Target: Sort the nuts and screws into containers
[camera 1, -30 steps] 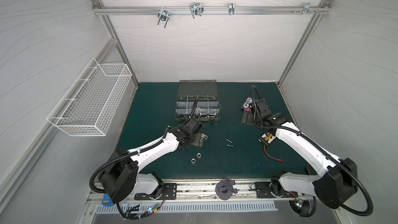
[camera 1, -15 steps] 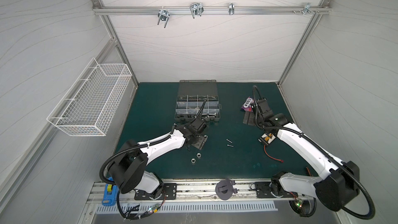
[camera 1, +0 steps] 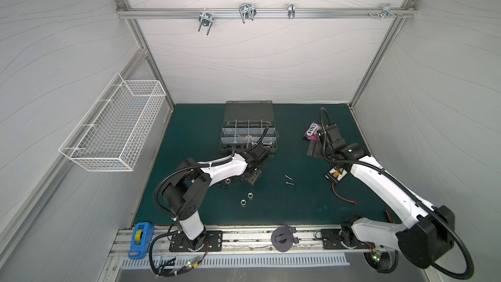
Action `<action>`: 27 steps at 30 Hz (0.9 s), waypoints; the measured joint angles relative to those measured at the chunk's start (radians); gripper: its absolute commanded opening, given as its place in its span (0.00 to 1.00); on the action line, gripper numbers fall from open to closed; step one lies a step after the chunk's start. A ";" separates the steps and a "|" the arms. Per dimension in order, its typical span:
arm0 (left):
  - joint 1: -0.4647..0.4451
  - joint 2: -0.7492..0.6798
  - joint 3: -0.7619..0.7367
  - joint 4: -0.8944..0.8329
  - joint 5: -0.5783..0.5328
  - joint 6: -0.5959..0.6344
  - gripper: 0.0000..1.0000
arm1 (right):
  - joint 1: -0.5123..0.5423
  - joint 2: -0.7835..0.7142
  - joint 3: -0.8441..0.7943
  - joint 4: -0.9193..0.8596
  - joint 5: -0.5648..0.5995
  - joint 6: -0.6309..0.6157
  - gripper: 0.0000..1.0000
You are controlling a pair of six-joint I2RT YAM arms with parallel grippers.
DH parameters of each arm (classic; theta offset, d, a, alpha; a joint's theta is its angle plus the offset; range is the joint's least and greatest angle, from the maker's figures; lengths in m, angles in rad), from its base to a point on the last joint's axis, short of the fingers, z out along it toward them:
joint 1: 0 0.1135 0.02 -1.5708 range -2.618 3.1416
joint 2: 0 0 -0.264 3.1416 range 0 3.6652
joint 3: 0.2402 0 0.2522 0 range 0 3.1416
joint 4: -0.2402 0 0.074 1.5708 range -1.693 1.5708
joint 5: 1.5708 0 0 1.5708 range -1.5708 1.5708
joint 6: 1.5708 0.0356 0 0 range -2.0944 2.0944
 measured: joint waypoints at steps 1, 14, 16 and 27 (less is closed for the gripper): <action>0.002 0.011 0.011 -0.011 0.002 0.013 0.61 | -0.001 0.000 0.000 0.000 0.000 0.000 0.99; 0.084 0.061 0.051 -0.050 0.097 0.177 0.56 | -0.003 0.000 0.000 -0.006 0.000 -0.018 0.99; 0.099 0.066 0.051 -0.050 0.106 0.187 0.56 | -0.003 0.000 0.000 -0.007 0.000 -0.018 0.99; 0.109 0.100 0.079 -0.050 0.119 0.225 0.44 | -0.004 0.003 0.001 -0.013 0.001 -0.018 0.99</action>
